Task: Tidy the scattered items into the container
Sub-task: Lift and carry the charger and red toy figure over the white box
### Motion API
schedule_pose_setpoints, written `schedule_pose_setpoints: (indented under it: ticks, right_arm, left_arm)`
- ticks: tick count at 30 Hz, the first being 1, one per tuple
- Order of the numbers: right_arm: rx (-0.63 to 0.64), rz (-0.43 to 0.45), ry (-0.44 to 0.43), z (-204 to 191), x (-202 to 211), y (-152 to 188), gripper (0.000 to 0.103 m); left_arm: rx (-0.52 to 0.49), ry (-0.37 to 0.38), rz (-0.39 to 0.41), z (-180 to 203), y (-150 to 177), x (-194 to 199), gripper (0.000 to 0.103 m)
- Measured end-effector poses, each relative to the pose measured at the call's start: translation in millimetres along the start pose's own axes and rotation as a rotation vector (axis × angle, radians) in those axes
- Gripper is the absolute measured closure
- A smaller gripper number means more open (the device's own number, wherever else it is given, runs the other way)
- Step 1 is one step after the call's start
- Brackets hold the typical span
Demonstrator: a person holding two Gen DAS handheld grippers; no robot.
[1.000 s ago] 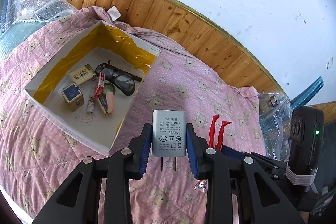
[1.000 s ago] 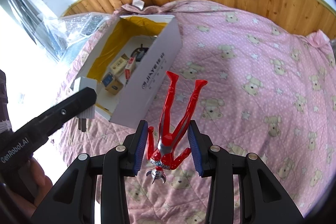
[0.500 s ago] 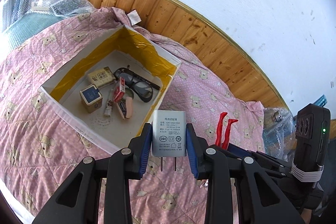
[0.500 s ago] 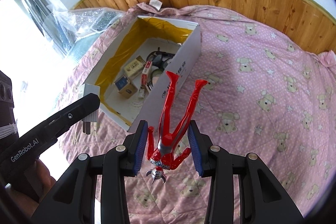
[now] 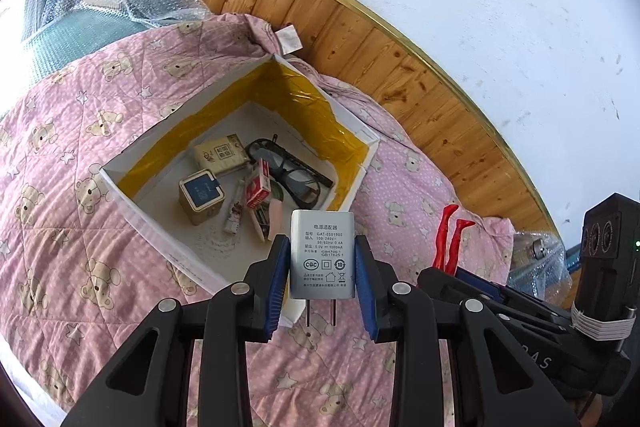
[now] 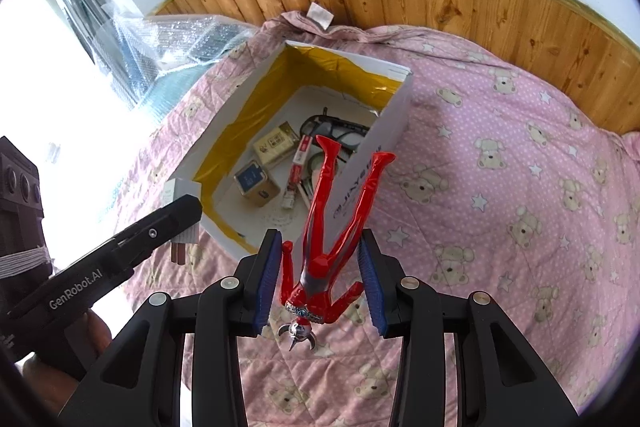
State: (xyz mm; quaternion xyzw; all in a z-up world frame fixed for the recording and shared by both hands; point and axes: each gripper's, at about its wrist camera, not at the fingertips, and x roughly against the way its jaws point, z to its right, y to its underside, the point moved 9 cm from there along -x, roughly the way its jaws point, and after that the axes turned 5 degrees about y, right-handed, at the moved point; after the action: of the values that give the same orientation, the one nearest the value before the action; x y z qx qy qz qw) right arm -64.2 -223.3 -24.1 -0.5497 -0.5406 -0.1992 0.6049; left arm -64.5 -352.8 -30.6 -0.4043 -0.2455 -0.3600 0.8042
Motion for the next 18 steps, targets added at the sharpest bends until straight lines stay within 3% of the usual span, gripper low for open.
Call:
schedule_pose_setpoints:
  ticks: [18]
  right_arm:
    - [0.041,-0.016,-0.034,-14,-35,-42,0.062]
  left_arm:
    - [0.053,-0.04,-0.04,-26,-12,-33,0.07]
